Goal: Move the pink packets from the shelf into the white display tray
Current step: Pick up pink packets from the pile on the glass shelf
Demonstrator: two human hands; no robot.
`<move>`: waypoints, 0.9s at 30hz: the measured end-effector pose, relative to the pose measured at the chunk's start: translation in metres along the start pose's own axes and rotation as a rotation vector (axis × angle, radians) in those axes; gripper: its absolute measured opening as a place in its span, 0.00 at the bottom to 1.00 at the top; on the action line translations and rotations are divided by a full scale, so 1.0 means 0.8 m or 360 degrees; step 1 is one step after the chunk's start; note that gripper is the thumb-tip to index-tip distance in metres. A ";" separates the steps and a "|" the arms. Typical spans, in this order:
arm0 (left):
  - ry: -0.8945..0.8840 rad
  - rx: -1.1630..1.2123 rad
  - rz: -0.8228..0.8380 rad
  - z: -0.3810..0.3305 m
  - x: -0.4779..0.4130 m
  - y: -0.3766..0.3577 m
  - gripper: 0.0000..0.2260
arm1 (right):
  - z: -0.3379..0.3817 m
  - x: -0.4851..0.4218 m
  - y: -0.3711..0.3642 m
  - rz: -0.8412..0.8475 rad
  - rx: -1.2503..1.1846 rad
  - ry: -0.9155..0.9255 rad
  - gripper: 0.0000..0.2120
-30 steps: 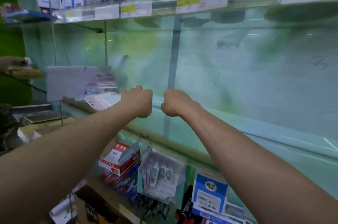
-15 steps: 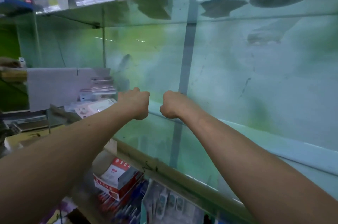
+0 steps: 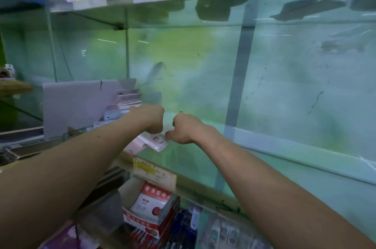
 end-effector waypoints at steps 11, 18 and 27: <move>-0.0159 0.0184 -0.0073 0.018 -0.004 0.001 0.02 | 0.026 0.001 -0.036 0.0283 0.0038 -0.0125 0.26; -0.0127 0.0614 0.0110 0.018 0.007 0.000 0.16 | 0.020 0.016 -0.028 0.0285 -0.0257 -0.0228 0.40; -0.0143 0.1716 0.0271 0.021 0.004 0.019 0.08 | 0.024 0.006 0.000 -0.0177 -0.0521 -0.0194 0.18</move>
Point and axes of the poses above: each hand's wrist, its own x-axis away from the middle knuckle, its own y-axis out of the back of the hand, z = x × y, the point moved 6 cm from there along -x, towards the middle knuckle, and after that the axes turned 5 degrees about -x, right-handed, at the moved point
